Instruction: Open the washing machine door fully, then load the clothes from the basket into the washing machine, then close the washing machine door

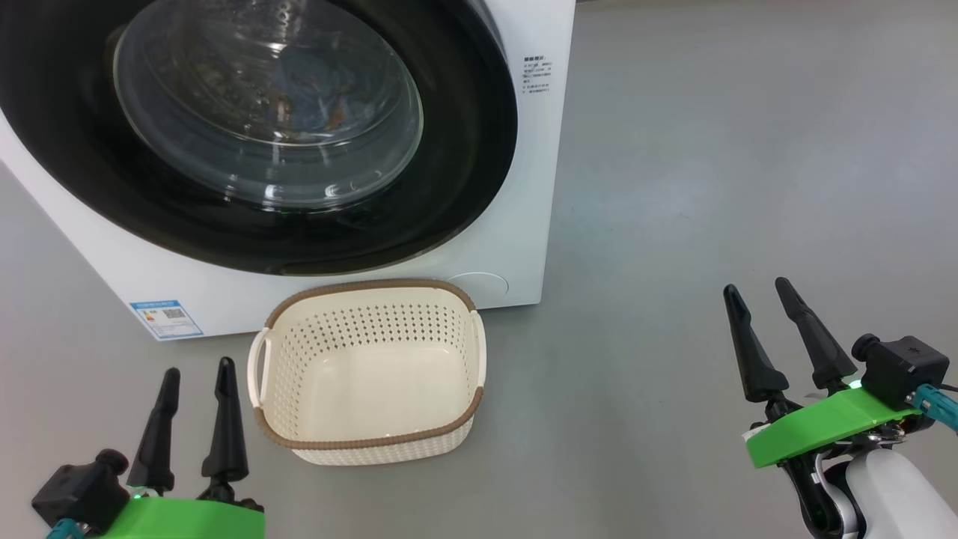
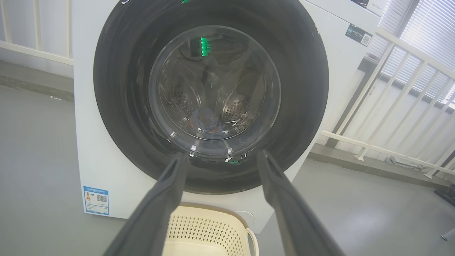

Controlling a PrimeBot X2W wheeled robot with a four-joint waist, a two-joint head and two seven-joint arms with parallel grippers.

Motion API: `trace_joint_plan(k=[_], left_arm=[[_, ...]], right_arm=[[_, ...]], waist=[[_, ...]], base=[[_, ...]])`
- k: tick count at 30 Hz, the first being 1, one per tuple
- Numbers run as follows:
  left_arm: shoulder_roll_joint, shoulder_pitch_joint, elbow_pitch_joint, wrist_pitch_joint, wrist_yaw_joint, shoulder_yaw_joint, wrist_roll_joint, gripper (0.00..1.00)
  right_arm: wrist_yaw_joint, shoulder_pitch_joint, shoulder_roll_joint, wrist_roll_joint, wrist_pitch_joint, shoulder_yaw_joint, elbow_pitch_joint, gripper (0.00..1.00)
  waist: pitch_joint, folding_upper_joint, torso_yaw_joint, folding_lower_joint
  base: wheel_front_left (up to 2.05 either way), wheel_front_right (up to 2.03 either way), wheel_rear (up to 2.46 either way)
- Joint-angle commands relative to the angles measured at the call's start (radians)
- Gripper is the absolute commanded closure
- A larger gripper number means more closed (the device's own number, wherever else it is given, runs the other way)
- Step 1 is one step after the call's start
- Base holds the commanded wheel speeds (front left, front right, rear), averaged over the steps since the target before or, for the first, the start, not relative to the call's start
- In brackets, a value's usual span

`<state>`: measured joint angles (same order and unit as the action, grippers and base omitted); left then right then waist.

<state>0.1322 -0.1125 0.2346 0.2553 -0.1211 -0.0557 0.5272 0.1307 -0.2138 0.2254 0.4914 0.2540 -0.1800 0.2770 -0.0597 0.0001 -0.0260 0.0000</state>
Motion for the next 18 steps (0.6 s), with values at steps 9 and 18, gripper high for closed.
trace_joint_plan(k=[9,18], left_arm=[[-0.001,0.001,0.019,-0.001,0.008,-0.002,0.008,1.0],[-0.013,0.014,0.038,-0.021,0.007,0.004,0.06,1.0]], right_arm=[[0.0,0.005,-0.011,0.003,-0.002,-0.007,0.023,1.0],[0.0,0.03,-0.031,0.059,-0.019,0.001,0.041,1.0]], waist=[[-0.005,-0.0001,-0.004,0.0],[0.0,-0.0001,-0.003,0.0016]], base=[[0.0,0.0,0.0],[0.0,0.0,0.0]])
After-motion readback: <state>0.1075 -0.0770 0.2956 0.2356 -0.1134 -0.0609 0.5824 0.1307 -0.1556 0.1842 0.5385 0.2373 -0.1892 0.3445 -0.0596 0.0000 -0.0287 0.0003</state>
